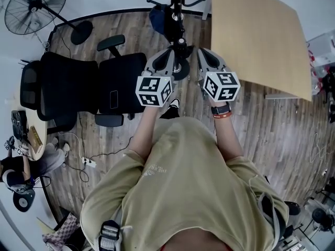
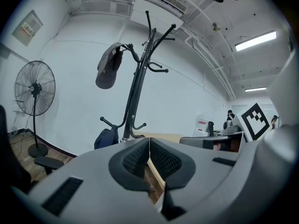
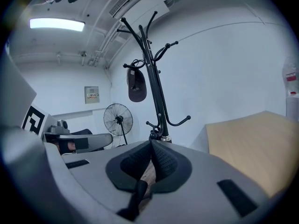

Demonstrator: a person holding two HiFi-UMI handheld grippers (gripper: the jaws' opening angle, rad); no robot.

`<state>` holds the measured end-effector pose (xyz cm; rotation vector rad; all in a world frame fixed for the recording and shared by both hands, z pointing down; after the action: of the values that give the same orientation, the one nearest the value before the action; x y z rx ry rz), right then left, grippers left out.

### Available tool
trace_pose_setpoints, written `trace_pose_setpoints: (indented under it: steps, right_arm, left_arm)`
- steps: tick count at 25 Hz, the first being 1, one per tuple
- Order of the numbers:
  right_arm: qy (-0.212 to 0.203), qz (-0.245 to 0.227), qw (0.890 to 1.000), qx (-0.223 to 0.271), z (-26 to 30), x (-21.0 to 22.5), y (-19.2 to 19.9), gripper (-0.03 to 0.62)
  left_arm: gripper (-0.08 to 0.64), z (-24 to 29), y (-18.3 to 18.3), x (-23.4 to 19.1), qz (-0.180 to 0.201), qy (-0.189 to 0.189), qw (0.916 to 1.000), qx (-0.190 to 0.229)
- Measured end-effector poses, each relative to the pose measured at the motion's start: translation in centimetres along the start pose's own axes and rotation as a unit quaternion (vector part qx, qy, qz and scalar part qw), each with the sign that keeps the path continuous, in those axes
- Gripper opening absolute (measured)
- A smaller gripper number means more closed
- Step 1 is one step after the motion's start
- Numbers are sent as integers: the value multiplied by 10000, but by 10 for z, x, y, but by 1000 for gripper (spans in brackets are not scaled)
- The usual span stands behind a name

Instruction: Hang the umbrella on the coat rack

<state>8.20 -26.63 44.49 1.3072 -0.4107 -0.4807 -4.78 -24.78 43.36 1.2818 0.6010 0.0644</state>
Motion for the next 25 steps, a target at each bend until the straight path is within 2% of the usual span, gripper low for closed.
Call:
trace_pose_setpoints:
  steps: [10, 18, 25]
  right_arm:
    - [319, -114, 9992, 221, -54, -12, 3, 15]
    - [628, -214, 9969, 420, -91, -9, 5, 15]
    - [779, -231, 9959, 395, -111, -16, 15, 15]
  left_arm:
    - [25, -47, 10, 22, 225, -226, 9990, 320]
    - [25, -67, 18, 36, 261, -323, 9979, 491]
    - [25, -89, 17, 26, 398, -584, 9960, 547]
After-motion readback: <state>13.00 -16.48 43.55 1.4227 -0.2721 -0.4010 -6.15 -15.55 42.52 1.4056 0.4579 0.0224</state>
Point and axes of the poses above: the fingertips, and each gripper's own axes: z forward along the fingers, x to its right, y out of its underside, the point moved 3 cm from there along -z, backward along the fingers, and after that the axes turned 12 degrees about -z, right-handed, at the moved point
